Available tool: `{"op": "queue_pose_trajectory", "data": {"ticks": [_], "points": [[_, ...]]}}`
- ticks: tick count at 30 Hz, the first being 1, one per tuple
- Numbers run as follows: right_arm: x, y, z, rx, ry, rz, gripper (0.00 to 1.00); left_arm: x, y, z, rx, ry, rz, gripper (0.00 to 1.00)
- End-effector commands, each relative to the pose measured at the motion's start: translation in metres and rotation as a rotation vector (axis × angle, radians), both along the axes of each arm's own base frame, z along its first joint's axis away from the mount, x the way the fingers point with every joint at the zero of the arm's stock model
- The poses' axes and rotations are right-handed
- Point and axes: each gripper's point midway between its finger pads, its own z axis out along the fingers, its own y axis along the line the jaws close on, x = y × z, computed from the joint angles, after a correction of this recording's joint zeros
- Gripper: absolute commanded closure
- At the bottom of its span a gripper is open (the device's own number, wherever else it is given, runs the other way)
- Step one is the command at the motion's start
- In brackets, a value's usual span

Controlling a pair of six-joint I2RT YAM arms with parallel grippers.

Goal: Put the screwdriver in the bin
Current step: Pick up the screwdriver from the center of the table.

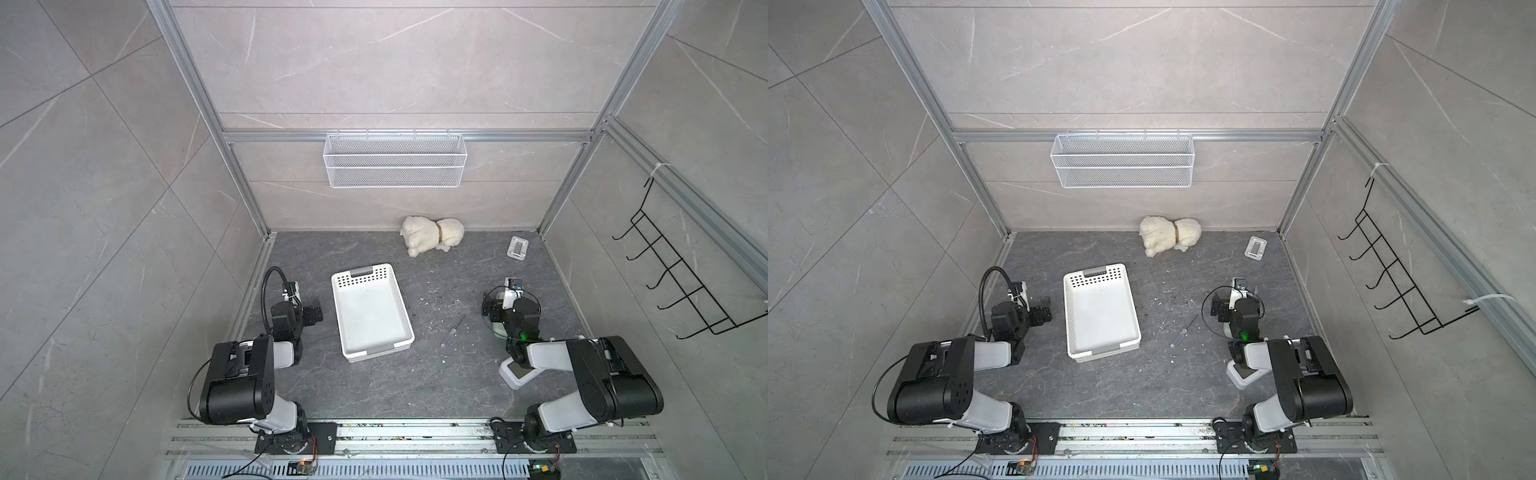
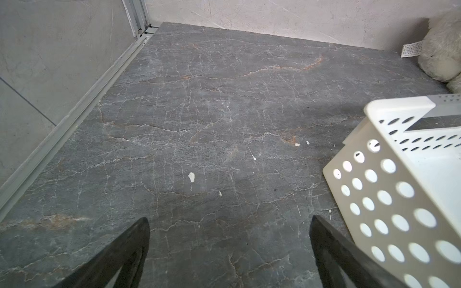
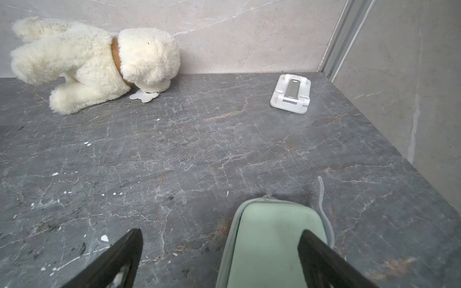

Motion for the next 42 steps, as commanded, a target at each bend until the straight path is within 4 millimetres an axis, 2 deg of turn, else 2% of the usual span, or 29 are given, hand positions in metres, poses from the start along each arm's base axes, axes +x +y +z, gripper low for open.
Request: {"op": "queue_pose_trajectory", "data": {"ticks": [1,21,25,30,34,38,42], "points": [[0.004,0.0,0.004,-0.015,-0.009,-0.005,0.01,0.009,-0.003,0.014,0.014,-0.045,-0.023,0.0],[0.005,-0.001,0.003,-0.011,0.001,-0.013,0.01,0.009,-0.002,0.014,0.013,-0.045,-0.021,0.0],[0.005,0.001,0.008,-0.008,-0.022,-0.001,0.01,0.008,-0.002,0.016,0.012,-0.052,-0.016,0.0],[0.0,0.001,0.04,-0.013,0.011,0.001,0.01,0.0,-0.003,0.049,0.018,-0.085,-0.021,0.0],[-0.01,0.002,0.068,0.021,0.109,-0.005,0.01,-0.017,-0.01,0.097,0.027,-0.135,-0.053,0.0],[-0.02,0.015,0.091,0.133,0.201,0.029,0.01,-0.035,-0.035,0.141,0.061,-0.181,-0.194,0.0],[-0.034,0.041,0.104,0.314,0.278,0.104,0.01,-0.057,-0.082,0.171,0.081,-0.194,-0.447,0.0]]}}
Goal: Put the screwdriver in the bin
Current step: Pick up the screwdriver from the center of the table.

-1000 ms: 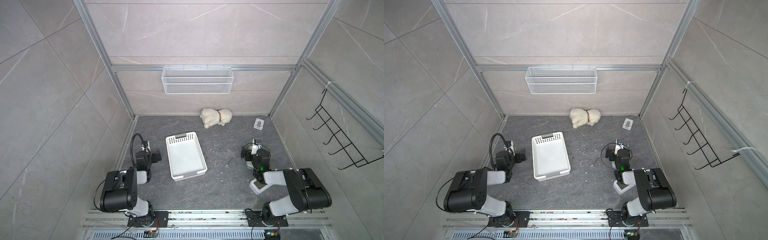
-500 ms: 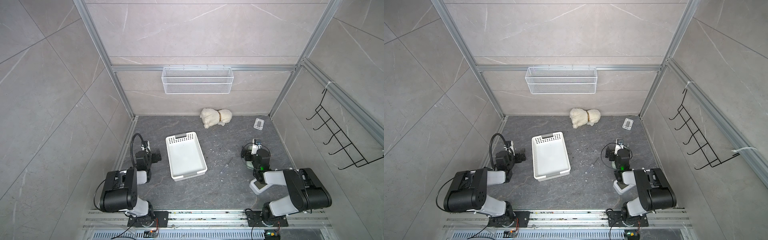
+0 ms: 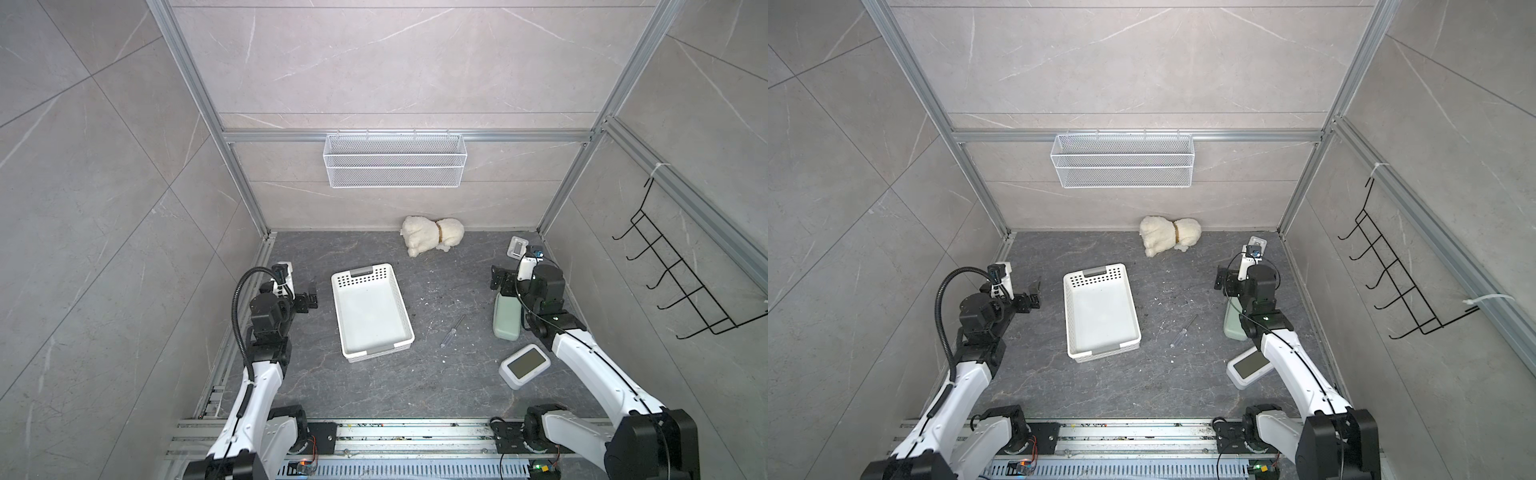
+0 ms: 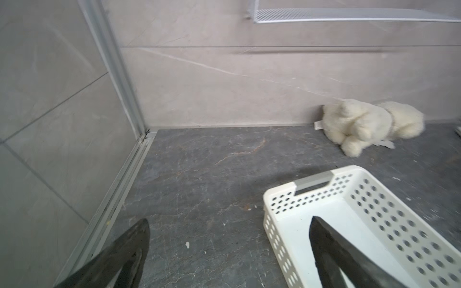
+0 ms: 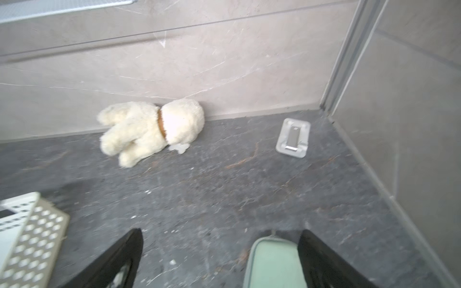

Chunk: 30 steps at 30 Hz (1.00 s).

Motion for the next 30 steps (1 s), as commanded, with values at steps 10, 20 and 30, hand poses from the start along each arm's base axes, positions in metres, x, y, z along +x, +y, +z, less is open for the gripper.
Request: {"op": "queue_pose_trajectory", "data": {"ticks": [10,20,30], "points": [[-0.08,0.049,-0.066,0.451,0.491,-0.056,0.01,-0.114,-0.129,0.021,0.026,0.167,-0.769,0.0],[-0.123,0.099,-0.125,0.265,0.646,-0.134,0.08,-0.154,-0.159,-0.009,0.083,0.252,-0.915,0.0],[-0.111,0.155,-0.167,0.106,0.729,-0.185,0.23,-0.164,-0.155,-0.009,0.092,0.251,-0.912,0.0]]}}
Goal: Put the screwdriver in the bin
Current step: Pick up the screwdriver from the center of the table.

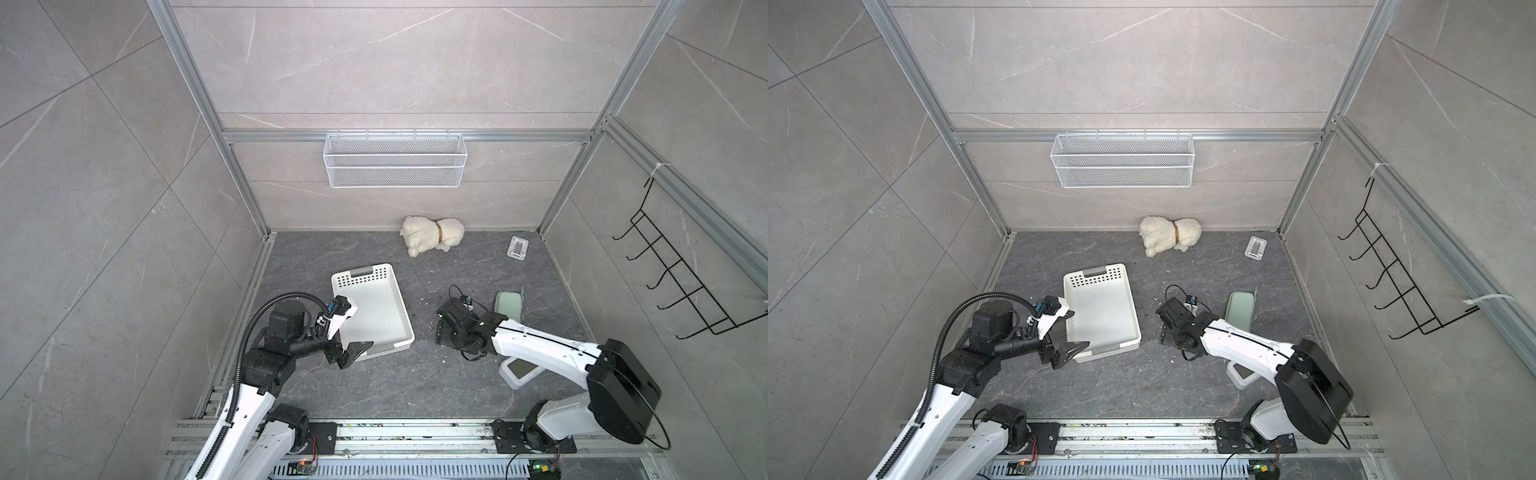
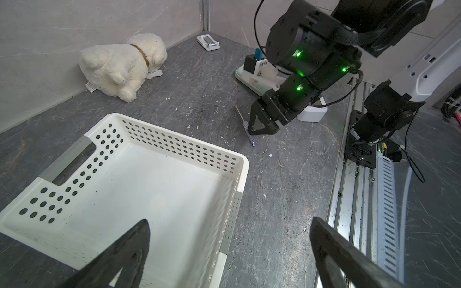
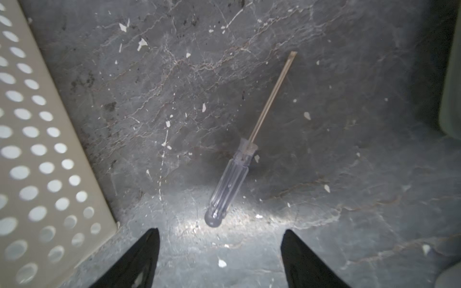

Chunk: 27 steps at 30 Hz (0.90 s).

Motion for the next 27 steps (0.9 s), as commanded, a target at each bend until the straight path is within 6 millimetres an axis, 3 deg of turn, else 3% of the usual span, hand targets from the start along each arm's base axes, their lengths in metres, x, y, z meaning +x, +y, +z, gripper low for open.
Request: {"op": "queue_pose_trajectory", "data": {"ticks": [1,8,18,25,27], "points": [[0.011,-0.005,0.0,-0.045,-0.022,-0.108,0.25,-0.009,0.001,0.001,0.007,-0.013,-0.017,0.0],[0.017,-0.001,-0.024,-0.055,0.029,-0.148,0.29,-0.011,0.002,-0.001,0.005,-0.014,-0.015,0.0],[0.023,-0.003,-0.051,-0.076,0.094,-0.165,0.52,-0.011,0.002,-0.001,0.018,-0.022,-0.017,0.0],[0.021,-0.007,-0.047,-0.082,0.089,-0.163,0.94,-0.008,0.003,-0.001,0.018,-0.038,-0.005,0.0],[0.021,-0.009,-0.044,-0.085,0.085,-0.161,1.0,-0.008,0.003,-0.002,0.018,-0.038,-0.006,0.0]]}}
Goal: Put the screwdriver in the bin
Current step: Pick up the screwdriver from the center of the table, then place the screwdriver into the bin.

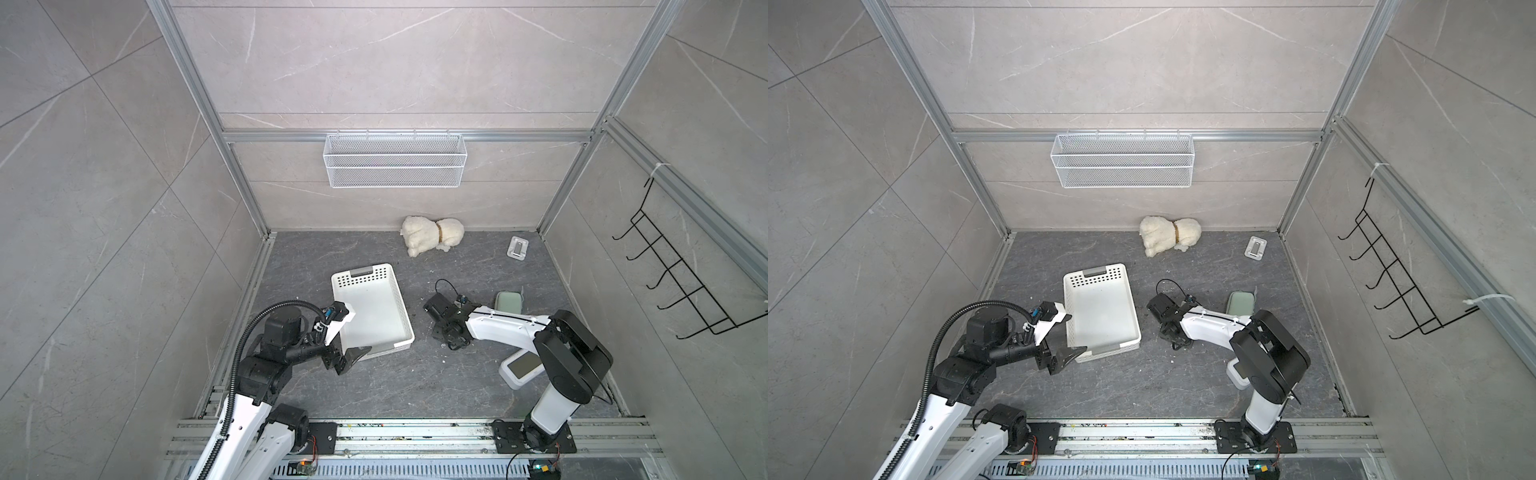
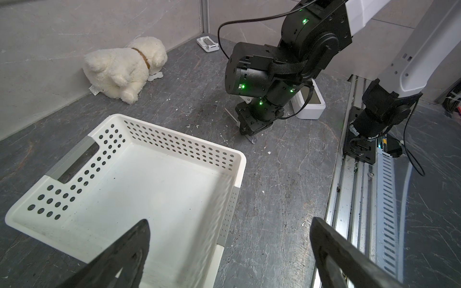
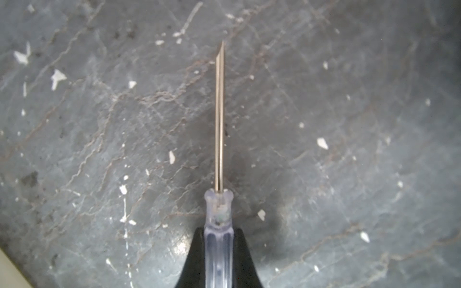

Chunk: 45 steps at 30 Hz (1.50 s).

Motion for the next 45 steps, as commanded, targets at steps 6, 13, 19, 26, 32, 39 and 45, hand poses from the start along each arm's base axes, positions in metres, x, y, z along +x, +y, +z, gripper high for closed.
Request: {"op": "queue_pose_trajectory", "data": {"ticks": [6,13,19,26,32,39,45], "points": [[-0.005,-0.007,0.014,-0.023,-0.001,0.019,1.0,-0.001,0.0,0.0,0.006,-0.033,-0.007,0.0],[0.005,-0.007,0.051,-0.054,-0.06,0.105,1.0,-0.004,0.002,0.002,0.001,-0.043,0.003,0.0],[0.026,0.02,0.114,-0.097,-0.156,0.303,1.0,-0.01,0.013,0.002,0.027,-0.038,0.064,0.0],[0.047,0.08,0.176,-0.059,-0.28,0.507,1.0,-0.02,0.028,-0.004,0.083,-0.017,0.128,0.0],[0.054,0.153,0.194,0.036,-0.321,0.68,1.0,-0.023,0.053,-0.004,0.126,-0.071,0.268,0.0],[0.055,0.218,0.179,0.072,-0.299,0.801,1.0,-0.027,0.07,0.004,0.116,-0.148,0.366,0.0],[0.057,0.247,0.142,0.078,-0.233,0.84,1.0,-0.031,0.076,0.001,0.157,-0.149,0.375,0.0]]}}
